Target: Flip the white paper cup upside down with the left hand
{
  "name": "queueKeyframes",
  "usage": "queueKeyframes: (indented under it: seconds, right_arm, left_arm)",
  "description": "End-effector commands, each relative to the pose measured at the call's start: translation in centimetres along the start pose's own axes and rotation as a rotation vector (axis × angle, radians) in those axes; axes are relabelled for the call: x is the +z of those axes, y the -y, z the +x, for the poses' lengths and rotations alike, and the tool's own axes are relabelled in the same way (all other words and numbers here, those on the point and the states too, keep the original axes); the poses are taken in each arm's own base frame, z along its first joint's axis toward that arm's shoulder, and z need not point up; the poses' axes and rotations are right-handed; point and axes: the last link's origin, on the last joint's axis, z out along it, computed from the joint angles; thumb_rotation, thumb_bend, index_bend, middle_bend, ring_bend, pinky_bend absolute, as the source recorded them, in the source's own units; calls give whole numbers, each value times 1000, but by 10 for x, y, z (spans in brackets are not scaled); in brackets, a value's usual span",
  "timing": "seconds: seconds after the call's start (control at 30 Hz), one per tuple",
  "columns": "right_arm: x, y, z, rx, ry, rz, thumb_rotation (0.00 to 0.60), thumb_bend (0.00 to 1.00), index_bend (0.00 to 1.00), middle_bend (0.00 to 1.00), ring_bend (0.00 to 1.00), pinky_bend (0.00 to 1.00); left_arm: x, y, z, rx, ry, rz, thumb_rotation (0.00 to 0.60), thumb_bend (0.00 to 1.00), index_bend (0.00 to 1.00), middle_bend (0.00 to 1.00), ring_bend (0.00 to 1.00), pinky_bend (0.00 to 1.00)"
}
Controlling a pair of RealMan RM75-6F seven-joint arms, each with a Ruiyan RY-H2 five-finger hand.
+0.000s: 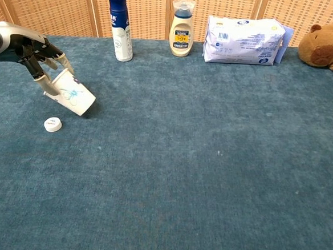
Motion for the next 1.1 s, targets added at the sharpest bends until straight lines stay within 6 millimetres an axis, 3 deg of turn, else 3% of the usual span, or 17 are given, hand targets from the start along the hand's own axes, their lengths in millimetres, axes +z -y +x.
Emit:
queueKeyframes:
  seconds: [0.03, 0.3, 0.5, 0.77, 1.1]
  right_arm:
    - [0, 0, 0, 1, 1, 0, 412, 330, 334, 343, 408, 432]
    - [-1, 0, 2, 5, -8, 2, 413, 330, 334, 343, 408, 432]
    - [-1, -1, 1, 9, -6, 1, 414, 330, 334, 343, 408, 432]
    - [-1, -2, -1, 14, -4, 3, 413, 330, 334, 343, 408, 432]
    - [-3, -5, 2, 19, -7, -3, 415, 329, 333, 343, 408, 431]
  left_arm:
    - [-2, -1, 1, 43, -8, -6, 599, 123, 333, 92, 0, 176]
    - [-12, -5, 8, 198, -57, -30, 600, 123, 318, 92, 0, 166]
    - [-24, -10, 17, 464, -138, -48, 599, 132, 317, 92, 0, 156]
    - [-35, -22, -7, 693, -152, -102, 600, 159, 317, 92, 0, 144]
    - [-36, -27, -28, 805, -158, -106, 600, 159, 318, 92, 0, 143]
